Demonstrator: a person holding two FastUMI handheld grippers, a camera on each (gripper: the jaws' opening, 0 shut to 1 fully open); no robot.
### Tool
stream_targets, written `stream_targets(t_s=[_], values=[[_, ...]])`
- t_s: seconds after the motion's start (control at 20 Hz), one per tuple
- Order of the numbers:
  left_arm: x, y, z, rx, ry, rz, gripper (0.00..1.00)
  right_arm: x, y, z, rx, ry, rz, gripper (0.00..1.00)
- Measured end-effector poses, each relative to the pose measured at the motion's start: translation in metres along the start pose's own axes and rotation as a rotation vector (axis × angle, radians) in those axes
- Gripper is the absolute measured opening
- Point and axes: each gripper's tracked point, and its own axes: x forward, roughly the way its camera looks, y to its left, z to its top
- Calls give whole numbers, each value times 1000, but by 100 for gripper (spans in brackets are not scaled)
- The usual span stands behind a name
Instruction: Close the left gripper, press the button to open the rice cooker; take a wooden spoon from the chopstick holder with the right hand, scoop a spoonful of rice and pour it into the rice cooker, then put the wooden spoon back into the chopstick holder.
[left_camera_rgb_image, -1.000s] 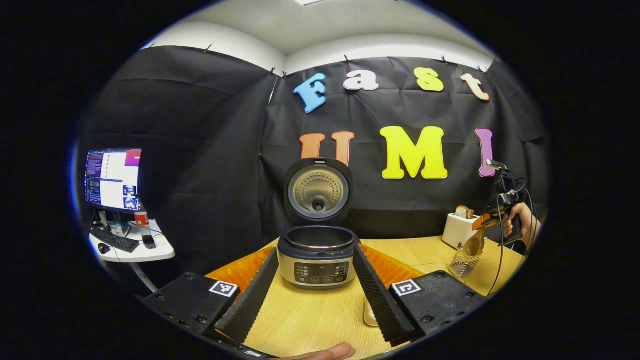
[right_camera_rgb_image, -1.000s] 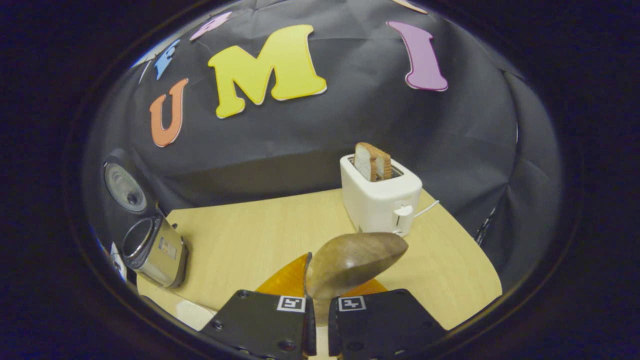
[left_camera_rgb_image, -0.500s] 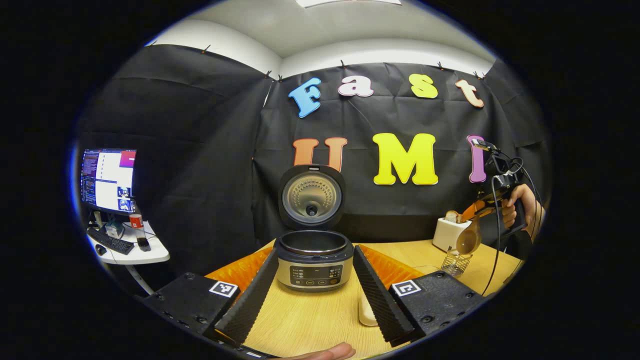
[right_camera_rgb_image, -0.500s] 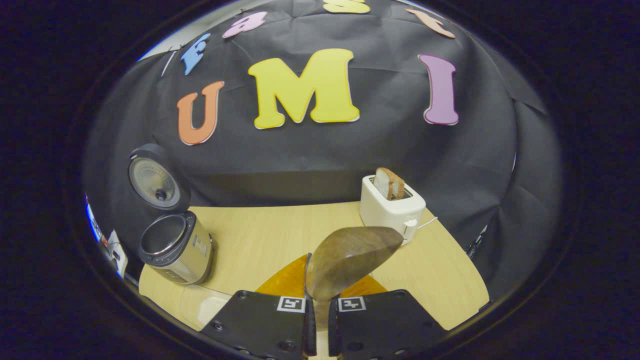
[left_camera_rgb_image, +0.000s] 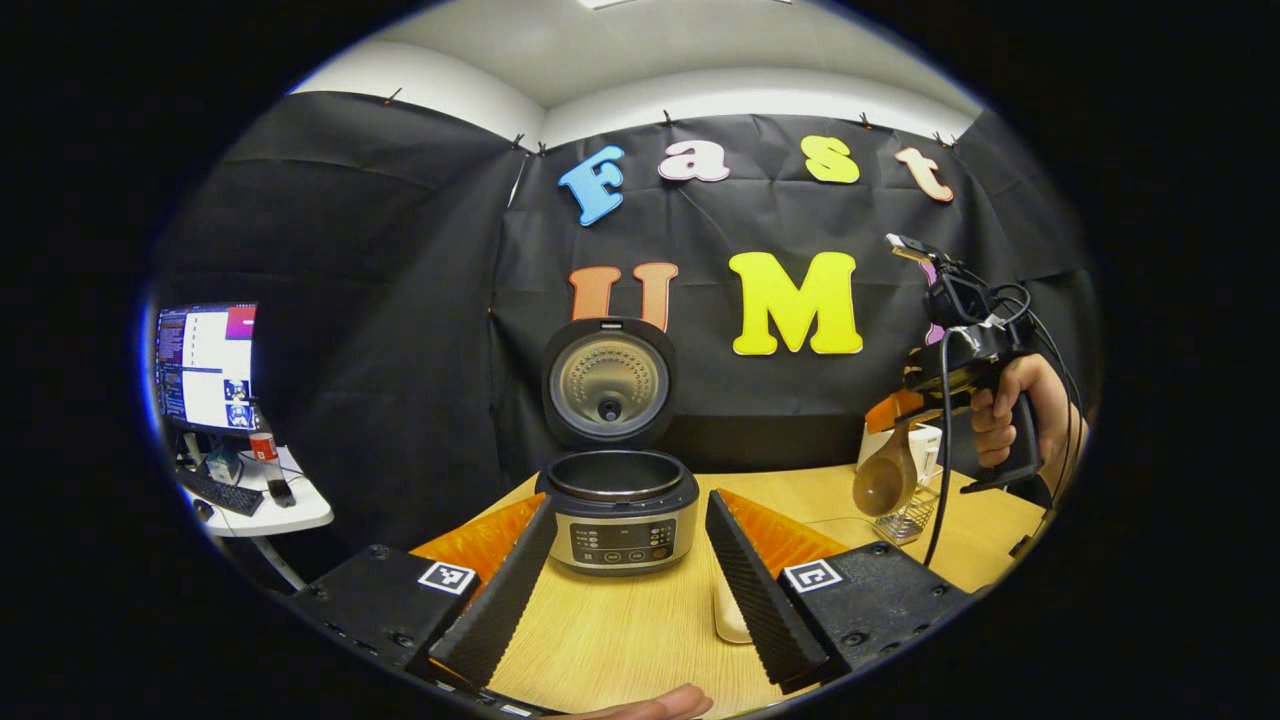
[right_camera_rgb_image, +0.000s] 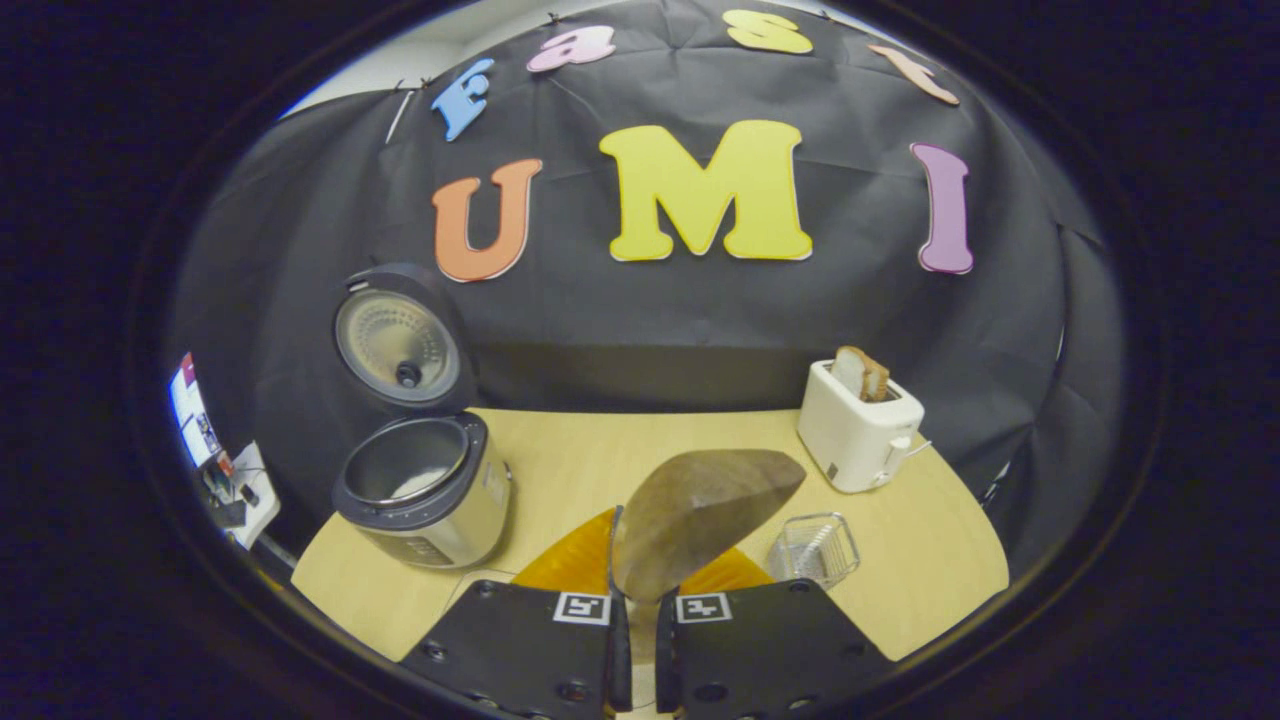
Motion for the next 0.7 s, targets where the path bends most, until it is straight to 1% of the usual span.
stream_targets(t_s=[0.15, 0.2, 0.25, 0.4, 0.55, 0.7], values=[[1, -6, -5, 38, 13, 1, 96, 13, 12, -29, -55, 13, -22, 9], [1, -8, -6, 47, 17, 1, 96, 19, 12, -40, -79, 17, -40, 11], [1, -9, -6, 52, 16, -1, 96, 24, 11, -51, -104, 22, -59, 9], [3, -14, -4, 26, 7, -19, 96, 37, 6, -78, -135, 32, -104, 9], [3, -23, -8, -3, 26, -57, 96, 42, 2, -92, -140, 44, -127, 9], [3, -17, -8, 10, 25, -43, 96, 42, 1, -101, -167, 48, -142, 9]])
